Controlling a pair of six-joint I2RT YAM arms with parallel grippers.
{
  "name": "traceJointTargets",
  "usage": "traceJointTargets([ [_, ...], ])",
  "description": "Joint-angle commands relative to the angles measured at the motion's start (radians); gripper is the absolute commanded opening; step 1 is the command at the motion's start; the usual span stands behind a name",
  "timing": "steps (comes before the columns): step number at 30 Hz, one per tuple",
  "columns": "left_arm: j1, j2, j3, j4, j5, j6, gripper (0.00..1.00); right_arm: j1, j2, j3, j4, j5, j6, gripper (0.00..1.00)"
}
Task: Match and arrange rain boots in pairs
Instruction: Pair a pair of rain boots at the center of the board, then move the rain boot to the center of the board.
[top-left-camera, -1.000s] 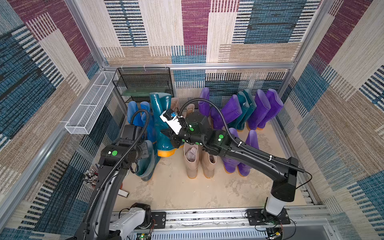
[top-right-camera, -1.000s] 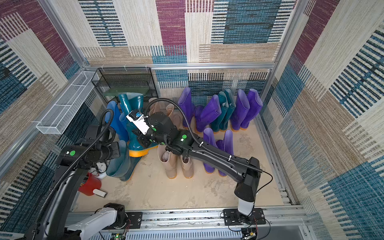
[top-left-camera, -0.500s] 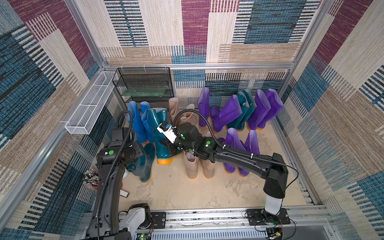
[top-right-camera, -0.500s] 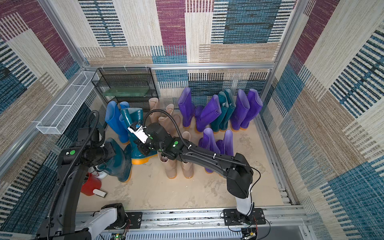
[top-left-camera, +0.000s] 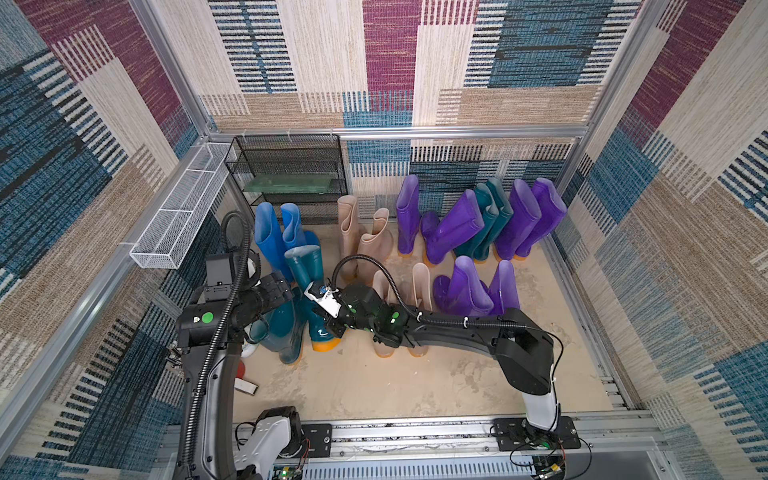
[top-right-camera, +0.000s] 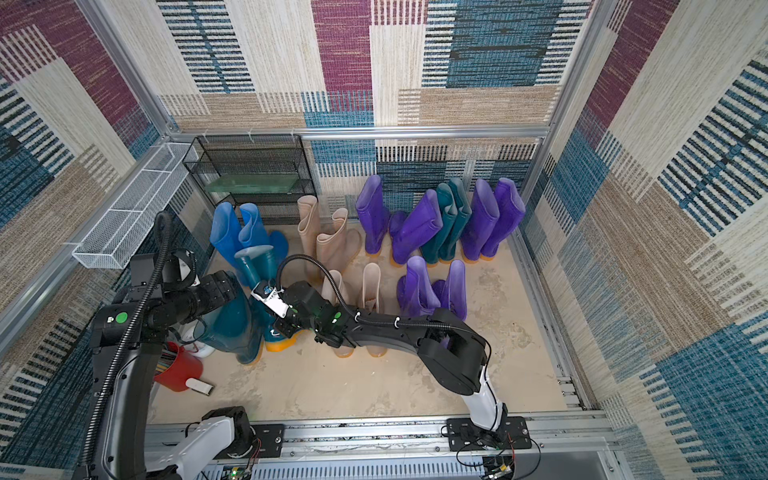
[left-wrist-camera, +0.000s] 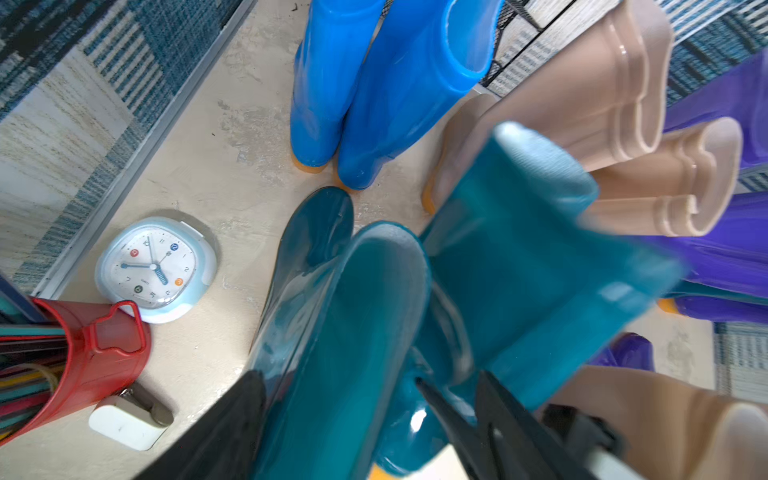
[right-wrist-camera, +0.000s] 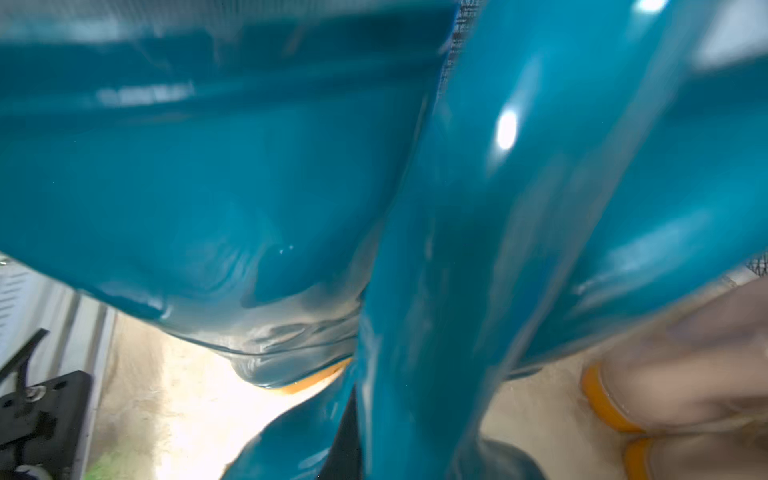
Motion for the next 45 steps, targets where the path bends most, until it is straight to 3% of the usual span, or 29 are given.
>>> traceJointTargets([
  [1,0.001,-0.004,0.017,0.012,0.031,0.002,0.81,0.031,-0.029,-0.058,0.142,0.091,-0.006,0.12],
  [3,0.001,-0.008,0.019,0.017,0.046,0.002,0.81,0.040,-0.051,-0.091,0.133,0.098,0.021,0.29],
  [5,0.001,-0.009,0.022,0.021,0.062,0.001,0.82,0.050,-0.076,-0.120,0.121,0.098,0.046,0.60],
  [10,0.000,-0.013,0.040,0.021,0.089,0.004,0.84,0.079,-0.134,-0.123,0.083,0.159,0.044,0.78],
  [21,-0.001,-0.024,0.065,0.002,0.169,0.013,0.89,0.098,-0.223,0.033,-0.142,0.281,0.043,0.90],
  [24,-0.006,-0.019,0.072,-0.001,0.202,0.020,0.89,0.101,-0.249,0.124,-0.256,0.295,0.060,0.90],
  [27,-0.040,-0.006,0.081,-0.008,0.203,0.043,0.88,0.104,-0.252,0.282,-0.441,0.391,0.135,0.92],
  [31,-0.143,0.023,0.099,-0.020,0.123,0.086,0.85,0.101,-0.252,0.401,-0.660,0.609,0.211,0.96],
  [33,-0.236,0.051,0.115,-0.037,0.024,0.106,0.81,0.095,-0.259,0.423,-0.777,0.715,0.283,0.98],
  [36,-0.363,0.101,0.135,-0.068,-0.157,0.130,0.72,0.059,-0.294,0.410,-0.937,0.771,0.426,0.98],
  [40,-0.441,0.149,0.156,-0.074,-0.209,0.159,0.49,0.018,-0.401,0.284,-0.993,0.716,0.509,0.96],
  [45,-0.548,0.206,0.195,-0.122,-0.331,0.190,0.49,-0.027,-0.483,0.173,-1.014,0.560,0.569,0.94],
])
